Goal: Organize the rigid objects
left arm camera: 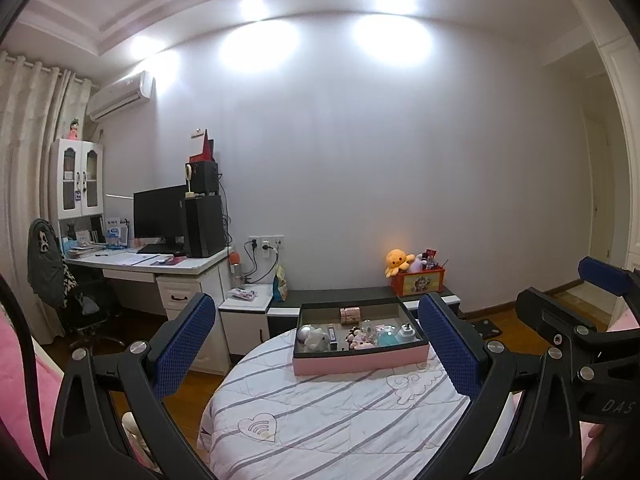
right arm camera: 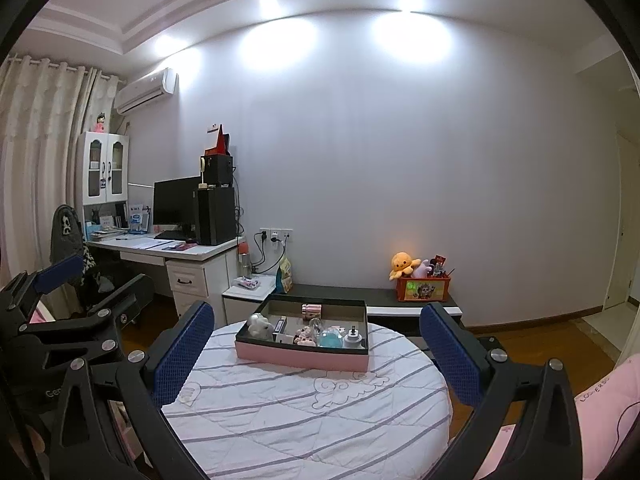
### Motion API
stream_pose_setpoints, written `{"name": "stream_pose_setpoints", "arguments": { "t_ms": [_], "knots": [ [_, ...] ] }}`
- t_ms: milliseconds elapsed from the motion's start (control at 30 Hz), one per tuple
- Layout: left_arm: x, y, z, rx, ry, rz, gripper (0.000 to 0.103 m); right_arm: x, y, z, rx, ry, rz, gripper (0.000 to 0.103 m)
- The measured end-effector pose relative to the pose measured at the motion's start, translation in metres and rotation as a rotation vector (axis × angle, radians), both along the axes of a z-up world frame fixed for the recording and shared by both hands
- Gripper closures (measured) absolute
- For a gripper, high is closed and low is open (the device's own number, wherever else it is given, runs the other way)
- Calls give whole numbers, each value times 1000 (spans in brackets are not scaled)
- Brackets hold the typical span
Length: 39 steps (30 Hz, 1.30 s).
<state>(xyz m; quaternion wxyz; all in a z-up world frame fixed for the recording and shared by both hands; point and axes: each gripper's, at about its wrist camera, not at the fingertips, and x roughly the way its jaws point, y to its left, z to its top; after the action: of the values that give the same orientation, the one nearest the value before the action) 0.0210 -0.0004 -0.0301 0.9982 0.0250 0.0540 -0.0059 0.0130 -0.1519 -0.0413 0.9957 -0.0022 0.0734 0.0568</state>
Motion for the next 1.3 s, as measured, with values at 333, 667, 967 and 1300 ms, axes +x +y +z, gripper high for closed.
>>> {"name": "stream_pose_setpoints", "arguments": {
  "t_ms": [333,667,967,1300],
  "knots": [
    [0,-1,-1,-10,-7,0,0,-3,0,-1,4,-6,-2,0],
    [-1,-2,0,-7,-23,2,0,-3,-3,0,4,-12,4,0],
    [-1,-3,0,-4,-31,6,0,-3,-4,0,6,-8,3,0],
    [-1,-2,0,-4,-31,5,0,-4,-5,0,7,-8,3,0]
  ]
}}
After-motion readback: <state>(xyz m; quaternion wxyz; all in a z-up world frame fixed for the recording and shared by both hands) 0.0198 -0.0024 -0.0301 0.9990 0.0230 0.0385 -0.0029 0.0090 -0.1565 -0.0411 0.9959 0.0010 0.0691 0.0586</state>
